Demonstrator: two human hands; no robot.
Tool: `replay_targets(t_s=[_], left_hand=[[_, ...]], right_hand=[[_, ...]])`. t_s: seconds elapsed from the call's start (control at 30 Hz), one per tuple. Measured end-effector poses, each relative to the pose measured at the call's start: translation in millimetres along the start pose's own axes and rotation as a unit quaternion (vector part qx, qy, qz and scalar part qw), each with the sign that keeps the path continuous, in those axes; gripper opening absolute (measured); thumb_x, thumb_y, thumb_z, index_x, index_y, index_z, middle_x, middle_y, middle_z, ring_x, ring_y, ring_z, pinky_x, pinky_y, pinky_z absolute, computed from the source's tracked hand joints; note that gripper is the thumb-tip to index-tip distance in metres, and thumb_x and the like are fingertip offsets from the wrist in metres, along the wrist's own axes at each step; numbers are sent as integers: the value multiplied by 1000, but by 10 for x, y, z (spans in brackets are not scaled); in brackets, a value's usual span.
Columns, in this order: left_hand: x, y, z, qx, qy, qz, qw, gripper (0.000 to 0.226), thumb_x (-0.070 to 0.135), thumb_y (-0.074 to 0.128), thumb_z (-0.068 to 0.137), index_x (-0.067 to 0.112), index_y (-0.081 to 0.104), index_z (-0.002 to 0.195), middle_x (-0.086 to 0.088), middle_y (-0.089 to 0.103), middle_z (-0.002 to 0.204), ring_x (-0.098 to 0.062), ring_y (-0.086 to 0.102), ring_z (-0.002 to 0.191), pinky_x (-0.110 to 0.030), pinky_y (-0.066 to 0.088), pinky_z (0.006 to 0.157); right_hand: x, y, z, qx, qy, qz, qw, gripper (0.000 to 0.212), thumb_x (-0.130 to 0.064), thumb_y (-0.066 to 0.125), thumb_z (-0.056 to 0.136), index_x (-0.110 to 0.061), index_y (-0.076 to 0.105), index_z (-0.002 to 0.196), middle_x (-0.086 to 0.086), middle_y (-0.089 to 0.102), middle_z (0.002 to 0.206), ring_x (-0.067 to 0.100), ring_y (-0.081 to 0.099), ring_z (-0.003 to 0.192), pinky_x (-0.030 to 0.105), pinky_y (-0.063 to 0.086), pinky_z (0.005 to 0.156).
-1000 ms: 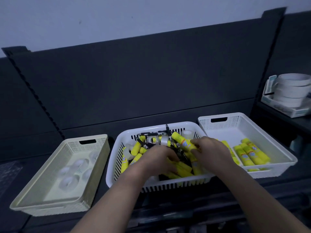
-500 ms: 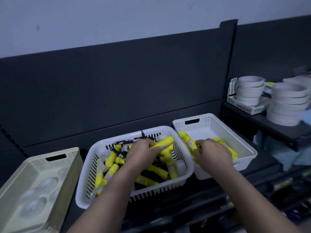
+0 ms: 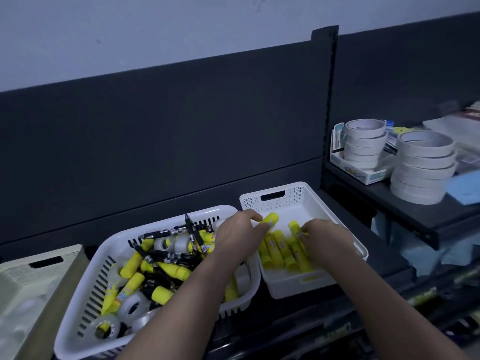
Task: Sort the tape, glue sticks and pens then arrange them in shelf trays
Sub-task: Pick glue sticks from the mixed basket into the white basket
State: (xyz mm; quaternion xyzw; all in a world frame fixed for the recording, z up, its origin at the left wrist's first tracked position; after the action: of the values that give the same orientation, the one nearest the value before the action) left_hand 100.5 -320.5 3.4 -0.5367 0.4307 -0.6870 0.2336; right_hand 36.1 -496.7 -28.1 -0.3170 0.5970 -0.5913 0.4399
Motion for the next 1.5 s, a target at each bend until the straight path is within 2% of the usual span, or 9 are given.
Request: replay_targets(t_s=[0.2, 0.3, 0.4, 0.53, 0.93, 1.1, 1.23, 1.37, 1.5], left_hand=[[393, 326, 317, 29, 53, 261, 964, 18, 30, 52, 91, 21, 59, 105, -3, 67, 105, -28, 60, 99, -29, 38, 69], [449, 524, 397, -8, 51, 315, 948, 18, 32, 51, 93, 20, 60, 101, -3, 66, 105, -27, 59, 101, -30, 34, 71], [470, 554, 393, -18, 60, 295, 953, 30, 42, 46, 95, 19, 64, 101, -4, 66, 105, -27, 55, 105, -33, 36, 73], [311, 192, 272, 35, 74, 211, 974, 24, 27, 43, 93, 17, 64, 92, -4, 68, 95, -29, 54, 100, -31, 40, 69], [-1518, -1101, -479, 100, -125, 52, 986, 6, 30, 65, 85, 29, 69, 89, 4, 72, 94, -18, 64, 96, -32, 51, 83], [-1924, -1202, -680, 87, -146, 53, 984, 12, 22, 68, 83, 29, 69, 92, 4, 71, 97, -19, 64, 96, -32, 51, 84], [-2000, -1114, -729, 11, -117, 16, 993, 18, 21, 77, 77, 34, 65, 78, 10, 69, 88, -11, 65, 86, -30, 53, 82], [-1812, -780, -840, -133, -44, 34, 990, 24, 22, 79, 74, 36, 69, 91, 11, 65, 91, -11, 62, 84, -30, 54, 79], [-1738, -671, -837, -134, 7, 86, 987, 24, 19, 71, 82, 33, 70, 102, 6, 60, 93, -14, 58, 86, -28, 50, 74]], right_hand=[[94, -174, -27, 33, -53, 35, 997, 28, -39, 46, 95, -36, 61, 119, -8, 61, 121, 18, 56, 115, 32, 39, 89], [105, -217, -19, 36, -70, 55, 995, 31, -37, 47, 95, -37, 58, 123, -10, 60, 124, 16, 55, 116, 32, 39, 89], [24, -230, -8, 28, -85, 64, 994, 31, -36, 46, 95, -38, 57, 124, -9, 61, 124, 16, 56, 115, 32, 41, 90], [-265, -250, -31, 24, -109, 72, 991, 32, -34, 45, 95, -38, 57, 125, -11, 60, 124, 14, 55, 116, 31, 41, 89], [-1745, -155, -461, 13, -234, 104, 967, 28, -34, 49, 93, -38, 62, 117, -11, 65, 118, 15, 57, 113, 30, 41, 87], [-2095, -39, -628, 10, -249, 95, 964, 23, -30, 50, 90, -36, 68, 103, -6, 70, 100, 19, 63, 98, 28, 41, 70], [-2249, 31, -712, -25, -252, 116, 960, 23, -28, 54, 90, -36, 69, 106, -9, 71, 103, 18, 64, 98, 29, 51, 77], [-2307, -28, -746, -4, -235, 113, 965, 23, -29, 53, 90, -37, 69, 104, -9, 71, 101, 18, 63, 97, 28, 50, 76], [-2154, -56, -719, 14, -195, 117, 974, 21, -29, 57, 88, -37, 69, 102, -10, 70, 98, 17, 62, 95, 26, 47, 69]])
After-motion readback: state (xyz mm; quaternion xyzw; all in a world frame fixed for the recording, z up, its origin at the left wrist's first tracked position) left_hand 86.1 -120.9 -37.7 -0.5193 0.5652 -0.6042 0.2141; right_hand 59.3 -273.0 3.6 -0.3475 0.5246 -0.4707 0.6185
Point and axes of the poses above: each hand's wrist, its own z-axis towards the middle knuckle, its own y-axis out of the palm, x = y × z, the point moved 10 cm from there along z, towards the middle knuckle
